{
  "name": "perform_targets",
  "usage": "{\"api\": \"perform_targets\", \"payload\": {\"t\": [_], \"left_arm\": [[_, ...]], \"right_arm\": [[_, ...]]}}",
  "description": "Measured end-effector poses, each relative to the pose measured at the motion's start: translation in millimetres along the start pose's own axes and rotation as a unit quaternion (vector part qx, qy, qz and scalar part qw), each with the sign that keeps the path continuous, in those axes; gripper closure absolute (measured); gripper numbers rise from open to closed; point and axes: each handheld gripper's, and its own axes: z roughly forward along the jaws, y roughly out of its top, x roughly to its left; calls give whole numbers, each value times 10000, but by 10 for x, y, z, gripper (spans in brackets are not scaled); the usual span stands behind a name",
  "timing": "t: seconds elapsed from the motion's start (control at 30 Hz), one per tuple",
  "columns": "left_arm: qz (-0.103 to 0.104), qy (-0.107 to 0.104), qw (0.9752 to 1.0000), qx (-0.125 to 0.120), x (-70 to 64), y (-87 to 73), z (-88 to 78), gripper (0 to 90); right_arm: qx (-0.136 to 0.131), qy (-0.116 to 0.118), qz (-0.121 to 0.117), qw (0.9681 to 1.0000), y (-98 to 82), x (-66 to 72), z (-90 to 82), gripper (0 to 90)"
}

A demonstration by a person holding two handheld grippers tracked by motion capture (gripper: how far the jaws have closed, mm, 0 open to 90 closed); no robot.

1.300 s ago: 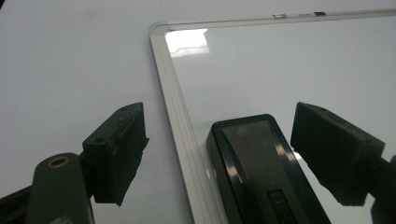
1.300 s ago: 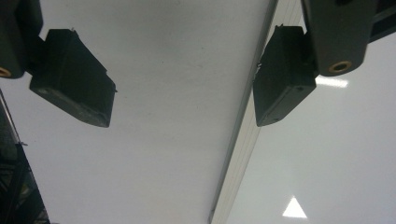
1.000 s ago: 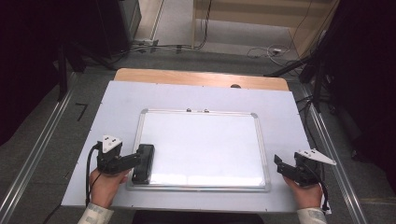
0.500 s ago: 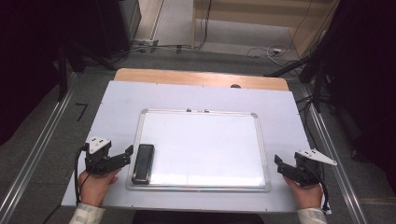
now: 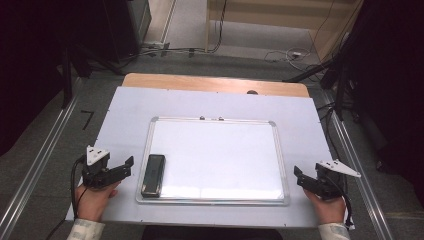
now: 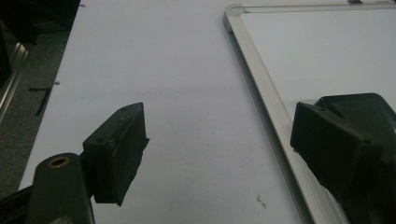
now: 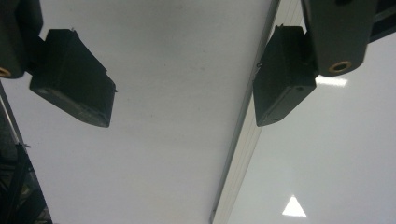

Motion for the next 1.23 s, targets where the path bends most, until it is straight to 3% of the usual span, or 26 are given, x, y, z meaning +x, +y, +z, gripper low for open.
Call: {"api": "perform_targets", "payload": {"t": [0.97,1.23], "left_arm": [[-49,183,9998,80,236,-79,-17,193],[-233,265,9993,105,309,-112,2,194]], "right_arm": [[6,-5,-6,10000,-1,0,2,197],[6,-39,-18,10000,-2,-7,10,195]]}}
